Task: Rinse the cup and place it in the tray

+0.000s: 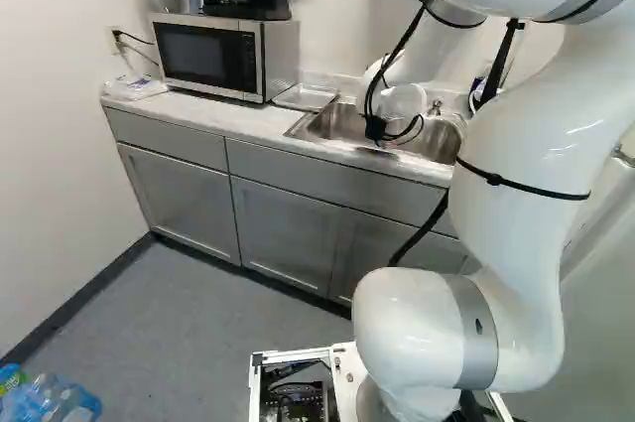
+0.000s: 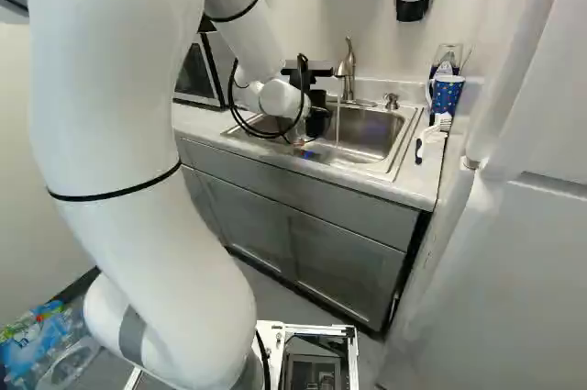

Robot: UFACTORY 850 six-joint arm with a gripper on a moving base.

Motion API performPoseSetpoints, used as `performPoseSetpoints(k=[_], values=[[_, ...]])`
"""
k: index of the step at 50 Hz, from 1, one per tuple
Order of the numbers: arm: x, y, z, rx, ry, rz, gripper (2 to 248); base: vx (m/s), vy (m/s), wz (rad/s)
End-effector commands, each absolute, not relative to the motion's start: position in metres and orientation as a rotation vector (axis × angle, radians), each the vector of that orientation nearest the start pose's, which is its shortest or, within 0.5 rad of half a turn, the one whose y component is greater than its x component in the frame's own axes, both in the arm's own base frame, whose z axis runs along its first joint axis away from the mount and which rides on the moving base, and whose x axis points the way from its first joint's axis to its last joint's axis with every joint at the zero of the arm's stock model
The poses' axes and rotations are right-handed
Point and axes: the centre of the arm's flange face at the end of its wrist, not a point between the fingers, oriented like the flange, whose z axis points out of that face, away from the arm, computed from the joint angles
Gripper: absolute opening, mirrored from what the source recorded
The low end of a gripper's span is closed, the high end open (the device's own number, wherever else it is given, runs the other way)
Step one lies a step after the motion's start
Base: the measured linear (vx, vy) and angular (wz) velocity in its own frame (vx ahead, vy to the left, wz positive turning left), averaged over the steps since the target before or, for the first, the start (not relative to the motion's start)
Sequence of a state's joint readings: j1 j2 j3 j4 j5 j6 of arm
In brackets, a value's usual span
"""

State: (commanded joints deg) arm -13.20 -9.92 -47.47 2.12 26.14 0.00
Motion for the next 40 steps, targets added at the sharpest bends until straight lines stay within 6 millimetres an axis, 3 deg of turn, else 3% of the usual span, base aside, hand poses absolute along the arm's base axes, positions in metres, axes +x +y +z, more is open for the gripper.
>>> performPoseSetpoints(k=[40], values=[[0.491, -0.164, 0.462, -2.774, 0.510, -1.725, 125, 0.000, 0.000, 0.000]])
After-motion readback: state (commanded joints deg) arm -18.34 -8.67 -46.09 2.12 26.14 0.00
